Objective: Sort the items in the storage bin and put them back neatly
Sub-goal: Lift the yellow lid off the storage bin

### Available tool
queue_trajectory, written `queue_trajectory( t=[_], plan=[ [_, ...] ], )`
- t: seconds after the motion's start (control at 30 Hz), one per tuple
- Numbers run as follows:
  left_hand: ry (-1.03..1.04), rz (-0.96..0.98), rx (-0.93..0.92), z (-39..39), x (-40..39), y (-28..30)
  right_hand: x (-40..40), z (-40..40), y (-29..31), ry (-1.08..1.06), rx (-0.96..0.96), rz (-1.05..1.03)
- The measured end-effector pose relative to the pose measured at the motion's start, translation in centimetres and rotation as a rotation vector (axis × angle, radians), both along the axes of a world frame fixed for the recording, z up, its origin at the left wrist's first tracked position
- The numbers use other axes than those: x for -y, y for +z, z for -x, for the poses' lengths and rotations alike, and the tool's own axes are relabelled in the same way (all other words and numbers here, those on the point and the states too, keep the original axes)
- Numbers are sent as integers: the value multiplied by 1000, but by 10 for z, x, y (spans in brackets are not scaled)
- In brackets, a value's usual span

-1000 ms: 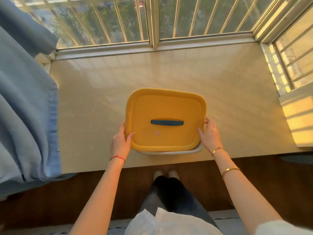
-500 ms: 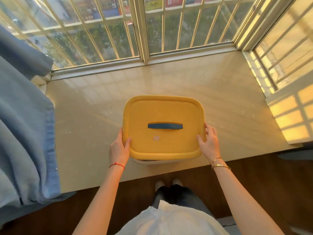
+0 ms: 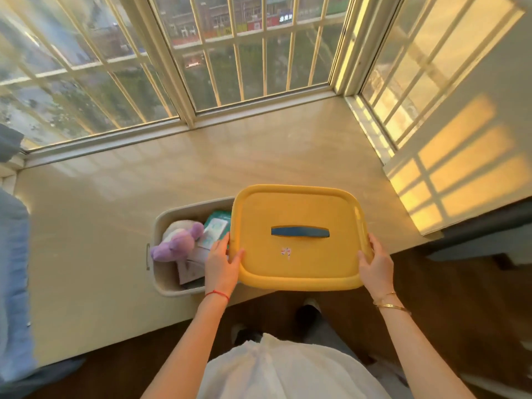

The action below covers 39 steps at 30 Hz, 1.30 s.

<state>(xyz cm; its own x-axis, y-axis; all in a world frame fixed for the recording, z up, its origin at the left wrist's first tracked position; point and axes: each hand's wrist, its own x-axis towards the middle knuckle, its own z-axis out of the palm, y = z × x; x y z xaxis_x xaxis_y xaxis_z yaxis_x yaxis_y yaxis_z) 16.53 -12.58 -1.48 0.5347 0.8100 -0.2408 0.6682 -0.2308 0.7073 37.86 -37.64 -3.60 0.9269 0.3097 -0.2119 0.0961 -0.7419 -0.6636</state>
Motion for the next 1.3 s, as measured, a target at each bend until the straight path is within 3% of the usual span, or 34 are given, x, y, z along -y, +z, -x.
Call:
queue_trajectory(
  t=[0.2, 0.47, 0.77, 0.97, 1.3],
  plan=[
    [10, 85, -56, -67, 77, -23, 68, -79, -10, 8, -77, 65],
    [116, 182, -170, -126, 116, -80, 76, -156, -65, 78, -228, 133],
    [190, 313, -281, -145, 119, -155, 70, -175, -141, 141, -368, 166],
    [255, 377, -295, -155, 116, -166, 74, -171, -142, 204, -246, 176],
    [-47, -14, -175, -132, 101, -78, 66, -133, -77, 397, 3, 202]
  ],
)
